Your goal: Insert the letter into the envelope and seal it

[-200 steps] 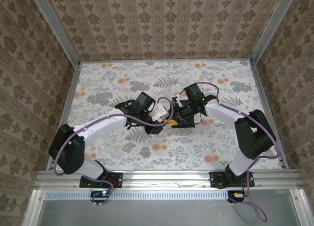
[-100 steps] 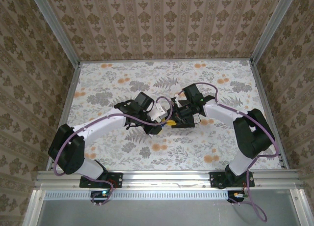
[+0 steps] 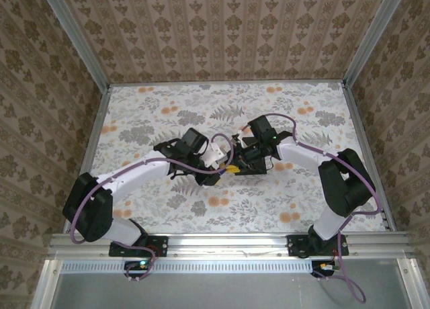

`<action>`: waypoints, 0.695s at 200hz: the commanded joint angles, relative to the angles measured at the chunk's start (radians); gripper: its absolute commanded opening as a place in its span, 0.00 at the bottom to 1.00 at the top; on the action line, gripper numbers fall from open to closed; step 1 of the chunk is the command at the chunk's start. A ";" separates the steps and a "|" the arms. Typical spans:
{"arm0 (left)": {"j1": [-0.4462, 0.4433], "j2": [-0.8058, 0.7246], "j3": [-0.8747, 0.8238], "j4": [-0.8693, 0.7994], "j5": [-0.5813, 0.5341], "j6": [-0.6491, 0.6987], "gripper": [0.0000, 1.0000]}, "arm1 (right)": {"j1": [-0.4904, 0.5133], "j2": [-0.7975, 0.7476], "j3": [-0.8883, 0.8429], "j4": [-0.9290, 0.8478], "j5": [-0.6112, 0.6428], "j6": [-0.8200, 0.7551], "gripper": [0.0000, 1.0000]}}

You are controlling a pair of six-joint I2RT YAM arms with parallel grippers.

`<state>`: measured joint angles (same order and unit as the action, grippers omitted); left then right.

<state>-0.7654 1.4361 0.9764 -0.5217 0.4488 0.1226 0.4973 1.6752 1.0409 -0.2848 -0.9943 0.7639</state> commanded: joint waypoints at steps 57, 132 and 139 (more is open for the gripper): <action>0.020 -0.051 0.056 0.472 0.056 -0.059 0.00 | 0.117 0.011 -0.011 -0.004 -0.122 0.034 0.21; 0.026 -0.059 0.049 0.471 0.062 -0.065 0.00 | 0.129 0.017 -0.019 0.030 -0.116 0.054 0.21; 0.027 -0.060 0.045 0.465 0.065 -0.064 0.00 | 0.129 0.018 -0.015 0.025 -0.116 0.051 0.21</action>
<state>-0.7441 1.4288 0.9752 -0.5053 0.4484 0.0875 0.5030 1.6752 1.0443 -0.2150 -0.9661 0.8154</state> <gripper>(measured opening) 0.246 0.210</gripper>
